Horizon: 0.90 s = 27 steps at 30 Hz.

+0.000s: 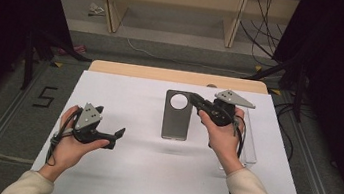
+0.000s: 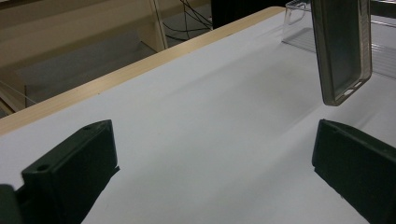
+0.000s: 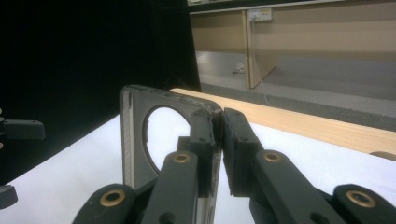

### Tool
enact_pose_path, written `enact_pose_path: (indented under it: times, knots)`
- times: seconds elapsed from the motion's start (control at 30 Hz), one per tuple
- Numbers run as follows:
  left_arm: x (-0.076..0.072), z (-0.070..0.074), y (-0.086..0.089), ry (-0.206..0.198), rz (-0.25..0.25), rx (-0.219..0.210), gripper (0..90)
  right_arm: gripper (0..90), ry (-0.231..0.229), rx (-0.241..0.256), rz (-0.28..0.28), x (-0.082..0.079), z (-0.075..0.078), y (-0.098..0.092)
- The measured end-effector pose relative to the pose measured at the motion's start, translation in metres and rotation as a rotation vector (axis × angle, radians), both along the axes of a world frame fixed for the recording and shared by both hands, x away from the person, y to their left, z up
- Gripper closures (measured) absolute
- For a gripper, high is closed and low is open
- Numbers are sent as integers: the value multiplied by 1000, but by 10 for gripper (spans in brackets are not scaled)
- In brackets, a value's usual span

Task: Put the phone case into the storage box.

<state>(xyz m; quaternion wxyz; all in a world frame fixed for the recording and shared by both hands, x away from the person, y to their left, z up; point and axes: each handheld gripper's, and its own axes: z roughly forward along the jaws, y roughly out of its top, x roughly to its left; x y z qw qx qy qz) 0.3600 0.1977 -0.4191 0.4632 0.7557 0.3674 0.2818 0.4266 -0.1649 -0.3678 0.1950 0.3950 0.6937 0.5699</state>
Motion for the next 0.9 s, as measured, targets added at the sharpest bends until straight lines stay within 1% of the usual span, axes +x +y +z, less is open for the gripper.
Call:
enact_pose_path:
  times: [0.4,0.9]
  knots:
    - [0,-2,-1,3,-4,11,0,836,-4,1,-7,2,3,-7]
    - [1,-2,-1,1,-2,11,0,837,-12,7,-22,4,8,-15]
